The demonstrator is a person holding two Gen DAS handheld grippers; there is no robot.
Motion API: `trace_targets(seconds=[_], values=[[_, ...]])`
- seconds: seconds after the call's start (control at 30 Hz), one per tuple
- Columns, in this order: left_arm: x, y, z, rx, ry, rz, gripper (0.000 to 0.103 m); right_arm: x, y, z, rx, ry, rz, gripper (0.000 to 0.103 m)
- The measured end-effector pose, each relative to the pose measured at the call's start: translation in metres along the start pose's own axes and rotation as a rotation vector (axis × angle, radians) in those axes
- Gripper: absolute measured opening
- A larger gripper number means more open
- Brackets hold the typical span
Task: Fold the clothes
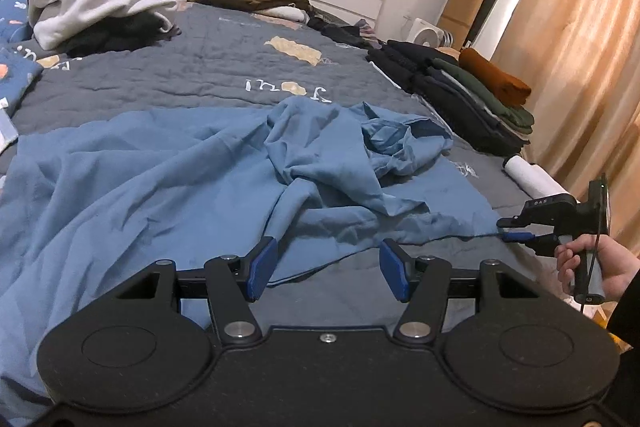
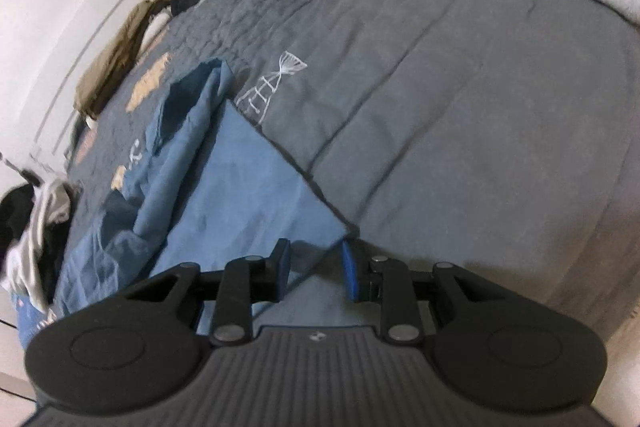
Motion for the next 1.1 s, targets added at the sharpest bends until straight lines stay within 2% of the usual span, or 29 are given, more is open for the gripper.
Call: trace_targets(seconds=[0.1, 0.3, 0.37, 0.43, 0.47, 0.6, 0.77, 0.9, 0.97, 1.1], values=[[-0.005, 0.001, 0.0, 0.0, -0.006, -0.021, 0.056, -0.003, -0.003, 0.0, -0.016, -0.043, -0.056, 0.027], [-0.013, 0.002, -0.002, -0.003, -0.004, -0.04, 0.056, 0.008, -0.002, -0.006, -0.035, -0.056, -0.046, 0.026], [-0.013, 0.003, -0.001, -0.005, -0.011, -0.044, 0.056, 0.012, -0.002, -0.006, -0.038, -0.068, -0.047, 0.022], [-0.011, 0.004, -0.001, -0.005, -0.017, -0.038, 0.056, 0.015, -0.002, -0.004, -0.047, -0.077, -0.045, 0.008], [-0.01, 0.003, 0.0, -0.003, -0.018, -0.031, 0.056, 0.017, -0.002, -0.001, -0.056, -0.08, -0.045, 0.005], [-0.01, 0.005, -0.001, 0.009, 0.008, -0.016, 0.056, 0.022, -0.007, 0.014, -0.104, -0.121, -0.064, 0.001], [-0.024, 0.011, -0.006, 0.04, 0.066, -0.057, 0.057, 0.024, -0.009, 0.022, -0.117, -0.149, -0.079, 0.001], [-0.037, 0.016, -0.01, 0.053, 0.093, -0.094, 0.06, 0.023, -0.001, 0.006, -0.016, -0.107, -0.052, 0.005], [-0.04, 0.016, -0.01, 0.053, 0.1, -0.096, 0.061, 0.022, 0.001, 0.006, 0.003, -0.09, -0.045, 0.006], [-0.045, 0.014, -0.013, 0.051, 0.113, -0.09, 0.061, 0.018, 0.006, 0.014, 0.008, -0.074, -0.05, 0.018]])
Point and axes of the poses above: each gripper's, at about its wrist camera, not at the fingertips, and z roughly against the way its jaws point, x to its left, y to its underside, the point moved 8 cm from there along -z, roughly the way its jaws point, and after that the axes turned 8 degrees about x, right-handed, at the moved point
